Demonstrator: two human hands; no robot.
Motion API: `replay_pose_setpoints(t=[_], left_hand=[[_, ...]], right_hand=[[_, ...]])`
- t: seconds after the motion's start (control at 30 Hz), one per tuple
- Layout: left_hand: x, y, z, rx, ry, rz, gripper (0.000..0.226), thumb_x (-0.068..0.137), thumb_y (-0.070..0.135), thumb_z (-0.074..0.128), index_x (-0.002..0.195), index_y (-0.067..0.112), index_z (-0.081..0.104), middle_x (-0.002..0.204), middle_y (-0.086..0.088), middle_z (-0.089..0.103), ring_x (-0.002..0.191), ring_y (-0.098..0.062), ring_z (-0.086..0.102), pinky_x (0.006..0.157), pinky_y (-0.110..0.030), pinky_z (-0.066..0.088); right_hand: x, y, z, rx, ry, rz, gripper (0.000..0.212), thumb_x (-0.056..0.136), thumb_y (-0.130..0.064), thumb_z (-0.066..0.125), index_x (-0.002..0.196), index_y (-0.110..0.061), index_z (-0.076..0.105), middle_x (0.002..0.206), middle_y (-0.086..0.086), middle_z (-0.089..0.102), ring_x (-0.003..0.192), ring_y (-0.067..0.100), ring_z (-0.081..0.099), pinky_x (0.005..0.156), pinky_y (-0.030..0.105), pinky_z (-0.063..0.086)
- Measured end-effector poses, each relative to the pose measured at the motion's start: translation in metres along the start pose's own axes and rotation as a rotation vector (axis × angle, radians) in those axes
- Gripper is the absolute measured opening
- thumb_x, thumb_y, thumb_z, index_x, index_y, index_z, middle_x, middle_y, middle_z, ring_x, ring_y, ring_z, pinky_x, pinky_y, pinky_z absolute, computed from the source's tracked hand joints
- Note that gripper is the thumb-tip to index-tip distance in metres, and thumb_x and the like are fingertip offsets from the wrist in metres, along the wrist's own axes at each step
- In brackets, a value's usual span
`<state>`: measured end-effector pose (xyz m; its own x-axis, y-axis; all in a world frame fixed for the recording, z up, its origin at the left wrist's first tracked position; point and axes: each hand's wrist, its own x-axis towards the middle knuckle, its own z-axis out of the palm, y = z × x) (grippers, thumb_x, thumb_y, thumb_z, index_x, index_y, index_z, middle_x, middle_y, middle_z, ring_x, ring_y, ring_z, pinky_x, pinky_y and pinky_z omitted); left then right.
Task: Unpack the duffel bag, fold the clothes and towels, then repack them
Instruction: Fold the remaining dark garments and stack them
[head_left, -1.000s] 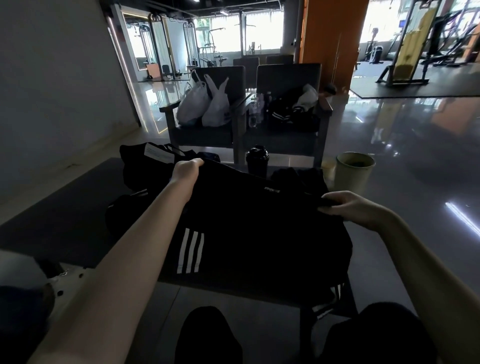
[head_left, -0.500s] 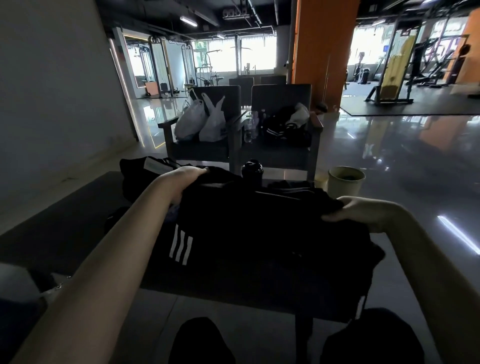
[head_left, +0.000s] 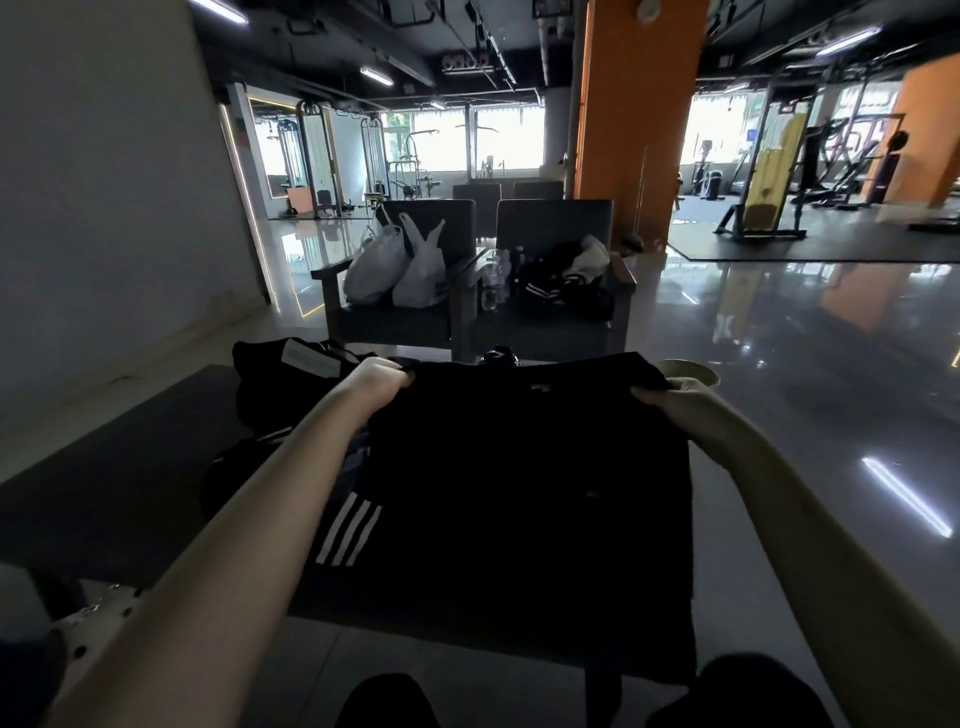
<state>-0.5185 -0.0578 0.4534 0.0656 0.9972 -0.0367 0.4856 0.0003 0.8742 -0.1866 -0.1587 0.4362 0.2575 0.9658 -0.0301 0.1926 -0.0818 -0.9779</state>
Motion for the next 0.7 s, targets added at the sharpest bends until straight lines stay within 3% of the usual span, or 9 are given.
replay_pose_setpoints(t=[0.1, 0.2, 0.33, 0.4, 0.47, 0.53, 0.63, 0.7], left_hand=[[0.007, -0.009, 0.011, -0.022, -0.028, -0.015, 0.025, 0.091, 0.008, 0.056, 0.066, 0.007, 0.059, 0.066, -0.010, 0.057, 0.058, -0.022, 0.053, 0.060, -0.028, 0.042], [0.005, -0.013, 0.031, -0.223, -0.200, -0.085, 0.023, 0.096, 0.016, 0.051, 0.079, 0.006, 0.064, 0.071, -0.010, 0.061, 0.060, -0.021, 0.058, 0.059, -0.029, 0.047], [0.000, -0.003, 0.059, -0.363, -0.374, -0.093, 0.025, 0.099, 0.023, 0.047, 0.097, 0.004, 0.063, 0.080, -0.010, 0.065, 0.070, -0.022, 0.063, 0.066, -0.031, 0.052], [0.001, 0.001, 0.073, -0.398, -0.450, -0.078, 0.026, 0.098, 0.024, 0.048, 0.101, 0.003, 0.063, 0.085, -0.012, 0.064, 0.072, -0.022, 0.063, 0.068, -0.029, 0.052], [0.003, 0.001, 0.082, -0.425, -0.507, -0.059, 0.029, 0.098, 0.024, 0.047, 0.104, 0.001, 0.063, 0.091, -0.013, 0.064, 0.077, -0.021, 0.063, 0.071, -0.029, 0.050], [0.007, -0.005, 0.083, -0.432, -0.519, -0.035, 0.027, 0.098, 0.023, 0.044, 0.098, 0.006, 0.065, 0.089, -0.005, 0.067, 0.077, -0.014, 0.064, 0.069, -0.026, 0.048], [0.018, -0.031, 0.076, -0.258, -0.412, 0.010, 0.024, 0.093, 0.003, 0.042, 0.092, 0.012, 0.064, 0.083, -0.002, 0.067, 0.068, -0.006, 0.062, 0.058, -0.017, 0.045], [0.032, -0.068, 0.074, 0.101, -0.296, 0.078, 0.029, 0.087, -0.009, 0.044, 0.089, 0.014, 0.063, 0.090, -0.009, 0.065, 0.070, -0.006, 0.062, 0.063, -0.017, 0.048]], right_hand=[[0.009, 0.013, 0.021, 0.154, 0.050, -0.013, 0.026, 0.095, -0.015, 0.053, 0.113, 0.002, 0.062, 0.076, 0.007, 0.064, 0.064, 0.016, 0.059, 0.056, 0.020, 0.047], [0.010, 0.021, 0.052, 0.203, 0.054, -0.002, 0.022, 0.097, -0.018, 0.049, 0.106, -0.003, 0.062, 0.077, 0.006, 0.063, 0.065, 0.016, 0.058, 0.056, 0.019, 0.047], [0.008, 0.027, 0.100, 0.181, -0.010, 0.075, 0.029, 0.098, -0.032, 0.047, 0.087, -0.011, 0.064, 0.070, 0.003, 0.062, 0.054, 0.011, 0.059, 0.051, 0.017, 0.047], [0.006, 0.031, 0.120, 0.195, -0.124, 0.070, 0.034, 0.096, -0.041, 0.048, 0.085, -0.015, 0.067, 0.072, 0.002, 0.067, 0.061, 0.012, 0.063, 0.058, 0.021, 0.050], [0.003, 0.037, 0.135, 0.188, -0.247, 0.023, 0.022, 0.092, -0.036, 0.056, 0.094, -0.017, 0.067, 0.080, 0.000, 0.070, 0.072, 0.013, 0.067, 0.067, 0.024, 0.053], [0.004, 0.046, 0.141, 0.114, -0.274, -0.038, 0.015, 0.084, -0.019, 0.069, 0.099, -0.017, 0.067, 0.088, 0.000, 0.072, 0.082, 0.014, 0.067, 0.076, 0.026, 0.053], [0.006, 0.055, 0.137, 0.115, -0.246, 0.036, 0.014, 0.079, -0.002, 0.071, 0.087, -0.013, 0.070, 0.081, 0.005, 0.071, 0.078, 0.018, 0.065, 0.078, 0.032, 0.052], [0.007, 0.056, 0.130, 0.192, -0.233, 0.112, 0.010, 0.082, 0.000, 0.064, 0.084, -0.009, 0.068, 0.076, 0.008, 0.069, 0.069, 0.018, 0.066, 0.069, 0.029, 0.053]])
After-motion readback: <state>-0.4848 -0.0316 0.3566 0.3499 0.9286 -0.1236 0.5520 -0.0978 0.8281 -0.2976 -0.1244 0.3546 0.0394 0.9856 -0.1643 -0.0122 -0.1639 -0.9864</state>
